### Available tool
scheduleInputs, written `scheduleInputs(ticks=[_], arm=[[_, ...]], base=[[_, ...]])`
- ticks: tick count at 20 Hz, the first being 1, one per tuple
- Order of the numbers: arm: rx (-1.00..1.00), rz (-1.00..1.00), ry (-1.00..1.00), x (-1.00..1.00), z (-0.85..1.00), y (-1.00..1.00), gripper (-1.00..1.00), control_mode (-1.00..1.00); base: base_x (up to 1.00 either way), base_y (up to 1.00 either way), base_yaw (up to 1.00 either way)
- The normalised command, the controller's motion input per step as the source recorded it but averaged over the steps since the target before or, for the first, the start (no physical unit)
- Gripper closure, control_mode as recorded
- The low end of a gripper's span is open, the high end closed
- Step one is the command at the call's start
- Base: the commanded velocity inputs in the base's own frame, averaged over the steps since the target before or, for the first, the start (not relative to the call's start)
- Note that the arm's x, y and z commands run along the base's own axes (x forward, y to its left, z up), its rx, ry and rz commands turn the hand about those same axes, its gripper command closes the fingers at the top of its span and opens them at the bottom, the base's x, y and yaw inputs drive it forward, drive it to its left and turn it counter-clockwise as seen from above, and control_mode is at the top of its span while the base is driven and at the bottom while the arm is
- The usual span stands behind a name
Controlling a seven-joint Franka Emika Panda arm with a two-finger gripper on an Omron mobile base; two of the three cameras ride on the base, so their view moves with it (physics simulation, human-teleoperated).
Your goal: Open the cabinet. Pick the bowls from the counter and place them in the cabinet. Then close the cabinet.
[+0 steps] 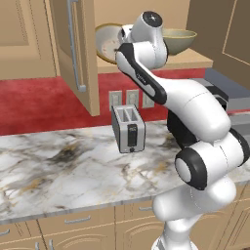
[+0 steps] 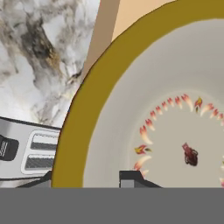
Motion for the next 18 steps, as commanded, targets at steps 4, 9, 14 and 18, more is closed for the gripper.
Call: scheduleInputs(ticks=[4, 9, 14, 18], arm=[[-0.01, 0.0, 0.0, 0.14, 0.0, 0.12, 1.0, -1.0], [-0.02, 0.0, -0.02, 0.13, 0.0, 0.19, 1.0, -1.0], [0.0, 0.0, -0.04, 0.08, 0.02, 0.15, 1.0, -1.0], [0.0, 0.0, -0.03, 0.03, 0.15, 0.08, 1.0, -1.0]], base=[[0.0, 0.0, 0.0], [0.0, 0.0, 0.0], [0.0, 0.0, 0.0], [0.0, 0.0, 0.0]])
